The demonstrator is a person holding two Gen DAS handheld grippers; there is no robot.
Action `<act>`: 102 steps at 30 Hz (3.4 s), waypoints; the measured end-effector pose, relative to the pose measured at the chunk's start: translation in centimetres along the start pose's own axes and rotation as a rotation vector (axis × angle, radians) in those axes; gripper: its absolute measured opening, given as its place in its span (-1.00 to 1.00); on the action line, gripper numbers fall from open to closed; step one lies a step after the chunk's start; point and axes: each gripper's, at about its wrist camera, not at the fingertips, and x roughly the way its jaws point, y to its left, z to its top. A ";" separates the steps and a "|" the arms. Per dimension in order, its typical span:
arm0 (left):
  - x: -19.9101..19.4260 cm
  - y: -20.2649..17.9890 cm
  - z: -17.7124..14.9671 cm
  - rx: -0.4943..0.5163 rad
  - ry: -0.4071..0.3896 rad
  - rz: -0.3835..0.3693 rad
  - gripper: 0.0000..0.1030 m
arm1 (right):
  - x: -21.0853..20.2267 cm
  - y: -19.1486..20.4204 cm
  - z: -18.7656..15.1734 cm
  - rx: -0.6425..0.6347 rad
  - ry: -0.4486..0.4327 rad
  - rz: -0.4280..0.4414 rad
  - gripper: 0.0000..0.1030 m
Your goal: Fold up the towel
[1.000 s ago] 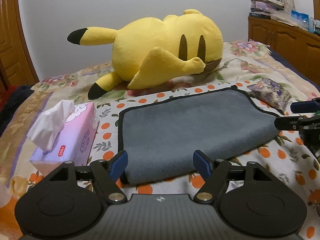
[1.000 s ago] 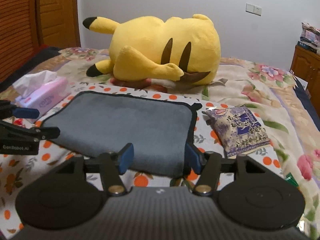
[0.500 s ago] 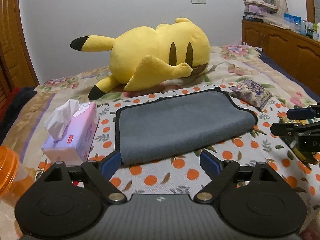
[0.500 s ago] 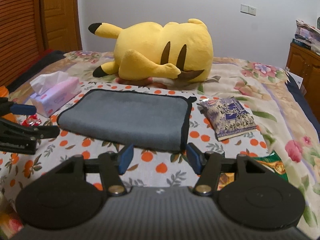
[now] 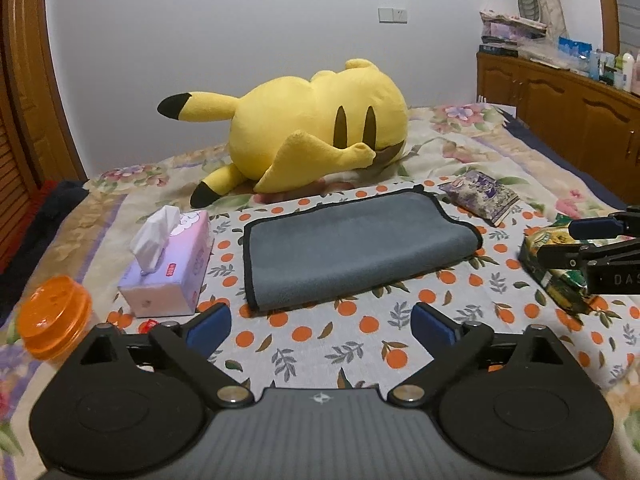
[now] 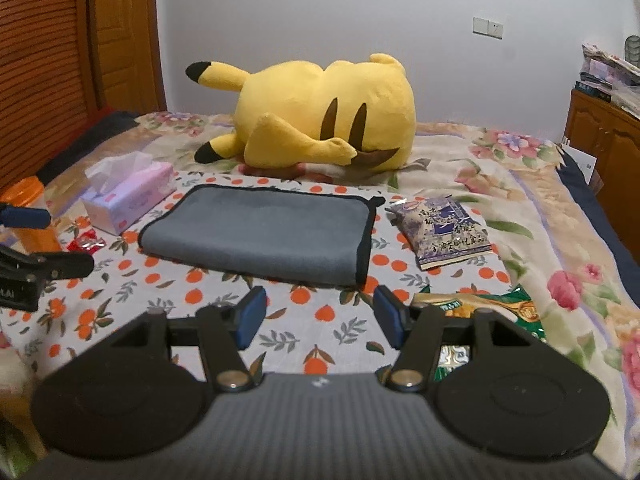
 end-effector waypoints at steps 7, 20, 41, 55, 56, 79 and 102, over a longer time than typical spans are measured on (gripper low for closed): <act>-2.9 -0.4 -0.5 -0.018 -0.003 -0.001 0.97 | -3.0 -0.1 0.2 0.013 -0.016 -0.001 0.32; -8.1 -1.0 -0.5 -0.032 -0.038 0.002 1.00 | -8.5 0.1 0.6 0.022 -0.079 -0.003 0.47; -12.4 -2.7 -3.2 -0.053 -0.040 0.018 1.00 | -12.4 0.7 -1.6 0.043 -0.119 -0.027 1.00; -13.7 -3.6 -6.0 -0.074 -0.028 0.014 1.00 | -13.7 1.7 -4.1 0.048 -0.110 -0.020 1.00; -13.7 -3.7 -6.3 -0.075 -0.026 0.011 1.00 | -13.7 1.7 -4.3 0.050 -0.108 -0.019 1.00; -13.9 -3.8 -10.5 -0.125 0.022 0.020 1.00 | -13.7 2.5 -8.1 0.070 -0.057 -0.018 1.00; -15.8 -4.1 -11.1 -0.123 -0.074 0.050 1.00 | -14.3 2.1 -9.1 0.086 -0.083 -0.060 1.00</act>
